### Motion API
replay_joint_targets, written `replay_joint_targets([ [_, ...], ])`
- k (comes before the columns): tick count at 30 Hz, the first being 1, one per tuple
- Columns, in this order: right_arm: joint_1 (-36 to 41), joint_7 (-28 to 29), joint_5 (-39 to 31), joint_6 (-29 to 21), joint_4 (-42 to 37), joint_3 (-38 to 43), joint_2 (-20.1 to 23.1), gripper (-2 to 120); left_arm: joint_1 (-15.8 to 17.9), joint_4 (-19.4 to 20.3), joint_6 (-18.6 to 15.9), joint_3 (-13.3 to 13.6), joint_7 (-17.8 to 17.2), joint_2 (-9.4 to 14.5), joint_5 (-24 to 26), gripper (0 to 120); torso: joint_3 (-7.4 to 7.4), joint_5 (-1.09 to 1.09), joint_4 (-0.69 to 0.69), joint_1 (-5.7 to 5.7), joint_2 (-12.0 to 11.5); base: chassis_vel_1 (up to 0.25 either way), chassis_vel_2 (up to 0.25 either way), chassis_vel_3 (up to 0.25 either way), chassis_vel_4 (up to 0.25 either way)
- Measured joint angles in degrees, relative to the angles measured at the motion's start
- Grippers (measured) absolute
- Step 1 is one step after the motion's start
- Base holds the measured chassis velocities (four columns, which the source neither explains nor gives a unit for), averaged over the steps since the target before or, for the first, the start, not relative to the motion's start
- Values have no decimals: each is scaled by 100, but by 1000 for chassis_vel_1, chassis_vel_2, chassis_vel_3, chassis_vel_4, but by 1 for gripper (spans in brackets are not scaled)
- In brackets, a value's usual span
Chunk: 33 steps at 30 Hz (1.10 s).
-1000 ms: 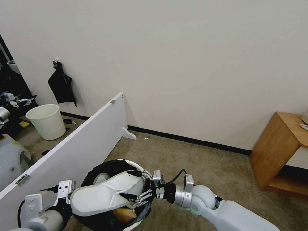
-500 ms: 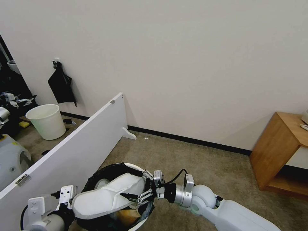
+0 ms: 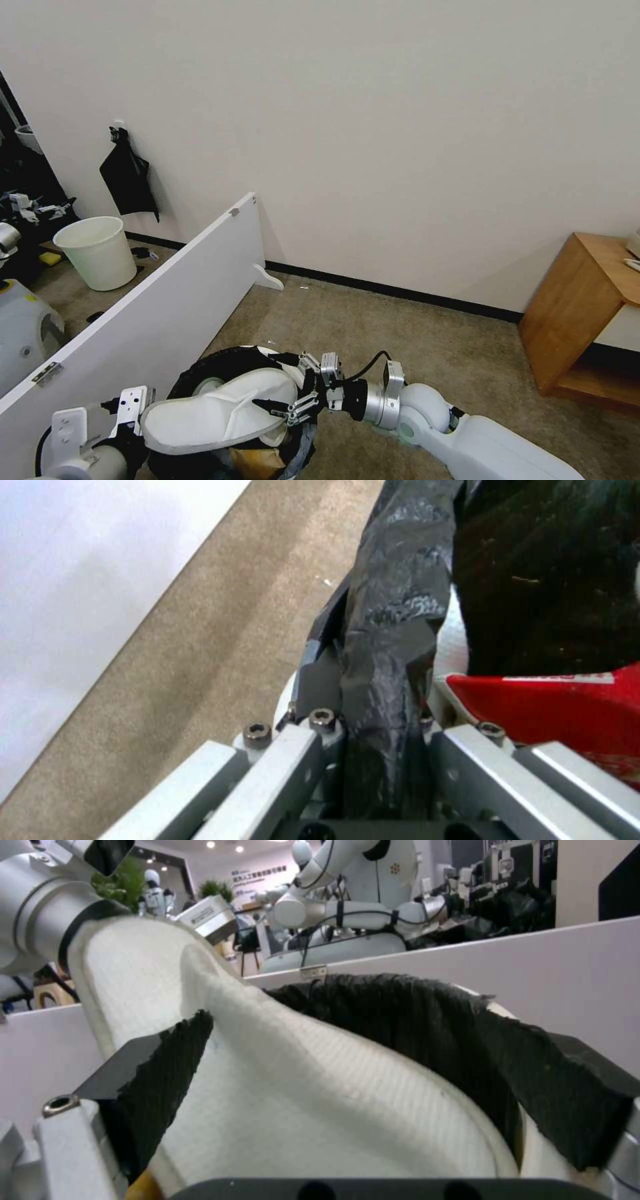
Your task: Pick up the trash bin, then pick up the garbage from the floor and place it into the trash bin.
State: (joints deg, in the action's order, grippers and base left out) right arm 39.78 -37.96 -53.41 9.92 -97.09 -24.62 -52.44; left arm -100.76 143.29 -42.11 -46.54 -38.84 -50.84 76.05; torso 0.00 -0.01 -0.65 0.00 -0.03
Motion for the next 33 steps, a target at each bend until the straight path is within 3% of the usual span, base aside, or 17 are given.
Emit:
replay_joint_targets([
  [33, 162, -70, 9, 25, -264, 128, 253, 100, -13, -5, -3, -40, -28, -111, 40, 3, 0, 0, 0, 0, 0, 0, 0, 0, 0],
])
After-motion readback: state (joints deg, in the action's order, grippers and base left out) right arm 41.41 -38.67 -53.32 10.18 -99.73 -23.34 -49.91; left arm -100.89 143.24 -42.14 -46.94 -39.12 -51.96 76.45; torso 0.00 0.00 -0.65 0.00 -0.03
